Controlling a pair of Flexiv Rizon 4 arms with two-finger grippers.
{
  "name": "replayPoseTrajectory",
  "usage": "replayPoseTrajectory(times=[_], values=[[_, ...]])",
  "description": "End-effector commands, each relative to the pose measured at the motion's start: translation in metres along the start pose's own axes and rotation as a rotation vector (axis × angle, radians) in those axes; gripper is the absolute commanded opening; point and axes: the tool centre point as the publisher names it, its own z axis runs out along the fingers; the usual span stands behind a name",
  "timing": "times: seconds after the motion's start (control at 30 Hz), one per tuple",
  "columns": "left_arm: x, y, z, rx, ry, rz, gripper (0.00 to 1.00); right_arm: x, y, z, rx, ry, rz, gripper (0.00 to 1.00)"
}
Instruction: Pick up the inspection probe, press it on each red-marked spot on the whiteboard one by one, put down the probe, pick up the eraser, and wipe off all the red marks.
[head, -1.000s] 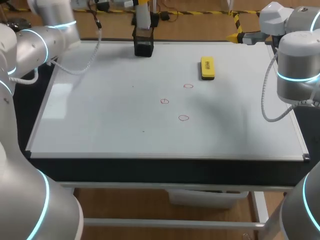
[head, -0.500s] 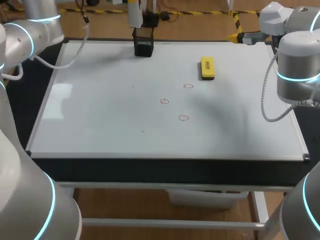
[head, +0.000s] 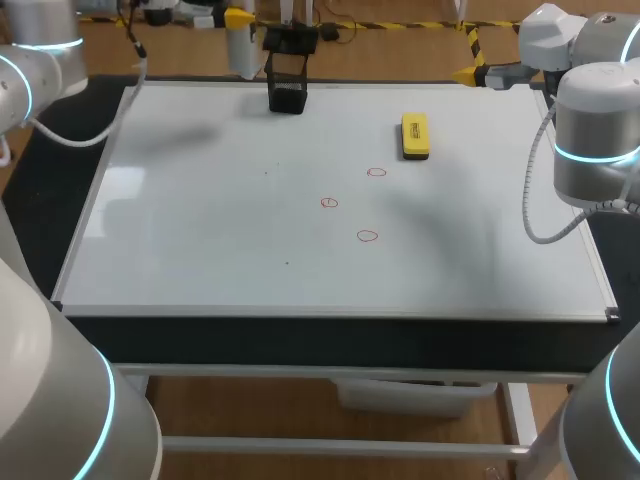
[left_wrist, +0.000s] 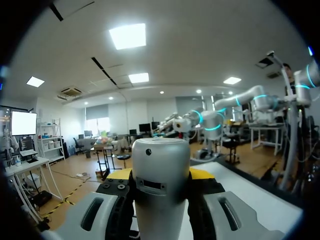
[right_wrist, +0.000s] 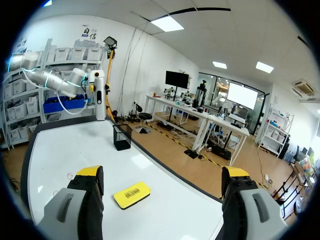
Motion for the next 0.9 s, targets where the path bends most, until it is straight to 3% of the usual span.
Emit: replayPoseTrajectory(times=[0.03, 0.47, 0.9], values=[[0.005, 0.006, -0.013, 0.011, 0.265, -0.004, 0.0, 0.0, 0.0, 0.0, -0.001, 0.0, 0.0, 1.0], [0.039, 0.027, -0.041, 0.034, 0.191, -0.048, 0.0, 0.0, 0.0, 0.0, -0.001, 0.0, 0.0, 1.0], [0.039, 0.027, -0.041, 0.034, 0.191, -0.048, 0.0, 0.0, 0.0, 0.0, -0.001, 0.0, 0.0, 1.0]])
